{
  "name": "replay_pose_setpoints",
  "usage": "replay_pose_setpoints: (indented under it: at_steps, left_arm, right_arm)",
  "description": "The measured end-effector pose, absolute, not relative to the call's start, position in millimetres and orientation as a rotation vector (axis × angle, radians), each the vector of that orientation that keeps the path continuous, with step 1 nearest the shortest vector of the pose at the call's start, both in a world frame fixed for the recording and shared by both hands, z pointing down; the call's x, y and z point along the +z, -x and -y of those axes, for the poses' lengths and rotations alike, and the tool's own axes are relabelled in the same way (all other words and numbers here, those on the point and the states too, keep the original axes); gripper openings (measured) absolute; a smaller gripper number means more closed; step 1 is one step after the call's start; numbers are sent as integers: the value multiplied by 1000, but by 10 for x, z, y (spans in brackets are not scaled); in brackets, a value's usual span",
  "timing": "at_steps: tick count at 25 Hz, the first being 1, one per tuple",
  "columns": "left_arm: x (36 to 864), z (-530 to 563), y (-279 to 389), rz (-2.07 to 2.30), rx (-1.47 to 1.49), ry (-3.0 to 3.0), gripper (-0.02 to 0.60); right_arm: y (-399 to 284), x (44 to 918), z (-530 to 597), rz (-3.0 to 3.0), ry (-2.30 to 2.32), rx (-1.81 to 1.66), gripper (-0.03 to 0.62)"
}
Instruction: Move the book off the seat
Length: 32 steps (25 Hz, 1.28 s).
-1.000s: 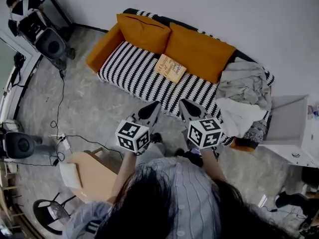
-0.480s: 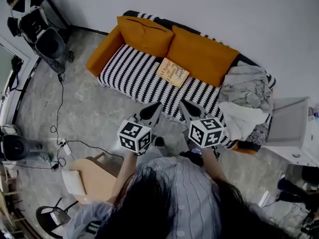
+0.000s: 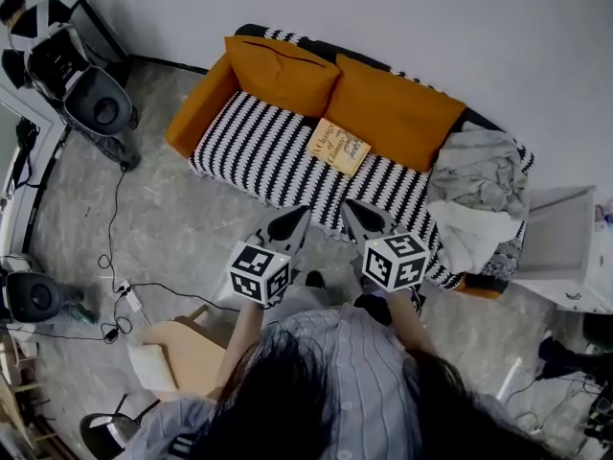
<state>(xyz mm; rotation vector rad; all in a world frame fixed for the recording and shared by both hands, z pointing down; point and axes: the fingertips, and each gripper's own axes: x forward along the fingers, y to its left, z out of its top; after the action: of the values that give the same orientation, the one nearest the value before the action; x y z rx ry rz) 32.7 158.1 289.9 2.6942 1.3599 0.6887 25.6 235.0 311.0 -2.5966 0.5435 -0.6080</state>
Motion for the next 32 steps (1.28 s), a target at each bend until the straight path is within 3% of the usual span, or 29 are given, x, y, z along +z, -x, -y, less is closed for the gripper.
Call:
replay_pose_setpoints:
  at_steps: [19, 32]
  left_arm:
    - [3309, -1564, -535, -1388, 857, -2605, 12]
    - [3498, -2034, -1499, -1268, 898, -2652, 12]
  right_arm:
    - [-506, 3486, -2483, -428, 2505, -702, 28]
    - [-1495, 3725, -3294, -435, 2481, -724, 28]
